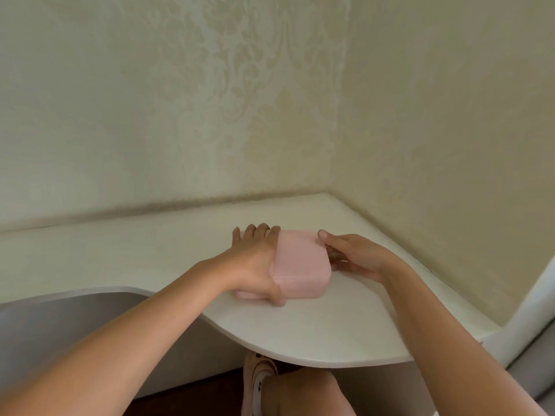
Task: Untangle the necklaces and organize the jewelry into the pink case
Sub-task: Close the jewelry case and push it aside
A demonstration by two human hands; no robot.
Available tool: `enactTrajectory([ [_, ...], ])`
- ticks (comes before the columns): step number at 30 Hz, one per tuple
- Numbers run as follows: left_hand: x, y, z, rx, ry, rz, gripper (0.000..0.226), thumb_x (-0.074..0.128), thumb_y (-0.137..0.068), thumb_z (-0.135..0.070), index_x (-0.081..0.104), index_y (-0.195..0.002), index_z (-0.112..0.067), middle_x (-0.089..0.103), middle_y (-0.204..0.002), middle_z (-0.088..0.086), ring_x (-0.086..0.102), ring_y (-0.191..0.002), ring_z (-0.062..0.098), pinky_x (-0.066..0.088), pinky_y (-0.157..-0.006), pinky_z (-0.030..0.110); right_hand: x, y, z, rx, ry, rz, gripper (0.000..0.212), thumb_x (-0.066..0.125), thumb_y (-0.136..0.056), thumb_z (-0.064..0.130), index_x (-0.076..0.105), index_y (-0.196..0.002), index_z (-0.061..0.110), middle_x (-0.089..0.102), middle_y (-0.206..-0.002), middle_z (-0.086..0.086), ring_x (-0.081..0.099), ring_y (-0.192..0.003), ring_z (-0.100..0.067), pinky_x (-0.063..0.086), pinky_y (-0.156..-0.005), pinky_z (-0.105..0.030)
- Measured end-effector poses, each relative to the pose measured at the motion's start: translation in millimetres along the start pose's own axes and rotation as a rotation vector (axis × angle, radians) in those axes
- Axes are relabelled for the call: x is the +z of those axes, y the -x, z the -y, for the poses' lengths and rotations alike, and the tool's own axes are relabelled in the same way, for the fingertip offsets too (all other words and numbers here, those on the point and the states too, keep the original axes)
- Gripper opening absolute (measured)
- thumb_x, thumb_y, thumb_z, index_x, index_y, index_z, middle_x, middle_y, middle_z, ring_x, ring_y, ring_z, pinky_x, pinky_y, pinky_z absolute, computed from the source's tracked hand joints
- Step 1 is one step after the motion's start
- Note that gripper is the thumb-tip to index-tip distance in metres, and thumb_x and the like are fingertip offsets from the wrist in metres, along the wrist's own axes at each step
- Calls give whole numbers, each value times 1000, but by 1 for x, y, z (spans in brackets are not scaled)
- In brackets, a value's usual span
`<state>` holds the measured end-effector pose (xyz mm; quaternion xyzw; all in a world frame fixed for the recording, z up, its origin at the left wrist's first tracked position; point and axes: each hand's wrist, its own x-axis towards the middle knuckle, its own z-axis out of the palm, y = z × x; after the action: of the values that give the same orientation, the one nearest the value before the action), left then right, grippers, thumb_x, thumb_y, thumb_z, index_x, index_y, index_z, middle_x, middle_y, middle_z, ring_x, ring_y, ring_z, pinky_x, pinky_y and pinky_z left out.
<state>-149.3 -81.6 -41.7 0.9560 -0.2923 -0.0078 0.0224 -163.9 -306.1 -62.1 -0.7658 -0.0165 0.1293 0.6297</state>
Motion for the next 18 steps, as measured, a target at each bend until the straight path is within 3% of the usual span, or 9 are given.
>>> enactTrajectory([
  [2, -5, -7, 4, 29, -50, -118, 128, 78, -49, -65, 10, -147, -18, 28, -135, 2, 25, -129, 24, 15, -114, 43, -3, 3, 1, 38, 4, 57, 54, 61, -72, 56, 69, -92, 6, 66, -77, -2, 54, -64, -14, 44, -61, -22],
  [5, -15, -23, 10, 83, -83, -217, 131, 80, -51, -63, 5, -149, -17, 20, -145, 4, 14, -138, 24, 8, -116, 49, -2, 0, 1, 40, -51, 36, 45, 71, -75, 53, 65, -87, 9, 58, -69, 2, 44, -55, -12, 36, -52, -21],
  [8, -21, -39, 12, 86, 29, -212, 128, 78, -65, -57, -7, -152, -19, 1, -159, 4, -8, -147, 21, -6, -117, 53, -3, -10, 1, 39, -236, -149, 33, 62, -85, 42, 59, -86, 9, 52, -67, -2, 46, -49, -11, 38, -45, -20],
  [11, -9, -52, 27, -94, 244, -133, 117, 65, -78, -61, -17, -151, -18, -13, -161, 2, -14, -147, 22, -6, -117, 51, -6, -15, 2, 18, -490, -345, 27, 57, -92, 31, 59, -88, 5, 55, -62, -3, 48, -45, -11, 44, -41, -19],
  [15, 34, -58, 65, -271, 349, 33, 89, 36, -91, -65, -9, -153, -19, -7, -162, 3, -7, -149, 21, -2, -117, 51, -12, -28, 7, 9, -639, -559, 20, 60, -92, 26, 57, -98, 7, 63, -77, -6, 56, -56, -16, 50, -41, -20],
  [18, 56, -58, 90, -272, 269, -9, 71, 26, -98, -58, 9, -154, -19, 5, -162, -1, 0, -149, 16, -2, -119, 46, -20, -44, 15, 9, -717, -644, 31, 61, -92, 24, 51, -115, 7, 60, -87, -7, 57, -64, -18, 50, -39, -21],
])
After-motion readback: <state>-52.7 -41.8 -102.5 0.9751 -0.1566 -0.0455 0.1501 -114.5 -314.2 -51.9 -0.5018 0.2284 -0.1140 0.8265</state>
